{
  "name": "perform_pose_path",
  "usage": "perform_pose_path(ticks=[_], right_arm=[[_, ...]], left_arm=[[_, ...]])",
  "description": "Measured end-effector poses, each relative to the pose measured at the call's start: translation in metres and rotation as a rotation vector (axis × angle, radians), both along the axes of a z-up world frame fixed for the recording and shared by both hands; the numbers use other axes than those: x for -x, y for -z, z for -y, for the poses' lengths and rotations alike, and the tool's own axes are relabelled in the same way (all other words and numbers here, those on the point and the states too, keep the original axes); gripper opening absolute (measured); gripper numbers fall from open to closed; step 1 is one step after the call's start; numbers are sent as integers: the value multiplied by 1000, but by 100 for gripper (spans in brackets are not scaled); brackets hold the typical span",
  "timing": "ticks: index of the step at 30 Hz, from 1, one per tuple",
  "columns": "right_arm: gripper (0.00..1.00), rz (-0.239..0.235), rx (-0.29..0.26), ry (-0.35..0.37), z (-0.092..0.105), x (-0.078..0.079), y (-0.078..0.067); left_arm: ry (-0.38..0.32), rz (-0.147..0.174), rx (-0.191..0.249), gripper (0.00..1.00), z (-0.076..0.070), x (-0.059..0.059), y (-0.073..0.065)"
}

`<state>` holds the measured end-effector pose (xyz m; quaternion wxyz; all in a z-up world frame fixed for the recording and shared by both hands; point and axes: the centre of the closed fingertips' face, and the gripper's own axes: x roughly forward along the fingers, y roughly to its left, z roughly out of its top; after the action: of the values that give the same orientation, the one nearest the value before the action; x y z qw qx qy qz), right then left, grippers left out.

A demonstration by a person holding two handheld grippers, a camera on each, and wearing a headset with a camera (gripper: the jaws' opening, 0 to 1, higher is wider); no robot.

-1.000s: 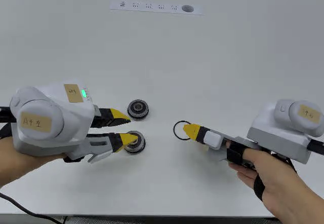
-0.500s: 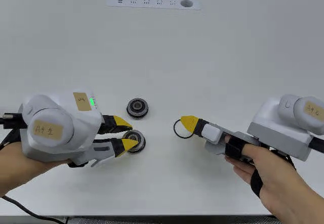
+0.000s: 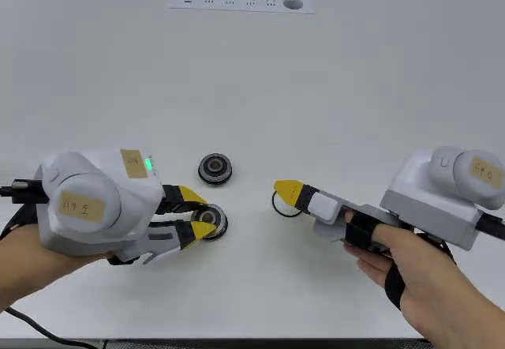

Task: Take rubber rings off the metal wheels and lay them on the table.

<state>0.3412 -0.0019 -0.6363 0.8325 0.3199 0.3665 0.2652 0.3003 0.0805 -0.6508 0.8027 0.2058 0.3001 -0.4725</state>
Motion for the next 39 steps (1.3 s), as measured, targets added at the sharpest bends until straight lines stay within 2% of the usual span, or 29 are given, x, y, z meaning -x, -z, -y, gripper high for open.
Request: perform_pose_path(ticks=[7, 10, 13, 21, 24, 28, 31, 33, 39], right_arm=[[21, -10, -11, -17, -6, 3, 2], [21, -16, -28, -44, -15, 7, 3], [22, -30, -67, -80, -26, 14, 2], [25, -48, -91, -156, -44, 25, 5], [31, -51, -95, -185, -50, 29, 6], [36, -58, -135, -195, -57, 31, 1], [45, -58, -130, -216, -63, 33, 2], [50, -71, -146, -222, -67, 34, 3], [57, -92, -176, -234, -76, 35, 0]], left_arm=[[0, 1, -1, 16, -1, 0, 2], [10, 6, -2, 15, -1, 0, 2], [8, 7, -1, 14, -1, -1, 5], [14, 13, -1, 14, 0, -2, 6], [13, 13, -1, 14, 0, -2, 6], [25, 15, -11, 14, 0, -2, 5], [32, 16, -16, 13, 0, -1, 5], [33, 14, -15, 13, 1, -1, 5], [39, 12, -14, 13, 1, 0, 3]])
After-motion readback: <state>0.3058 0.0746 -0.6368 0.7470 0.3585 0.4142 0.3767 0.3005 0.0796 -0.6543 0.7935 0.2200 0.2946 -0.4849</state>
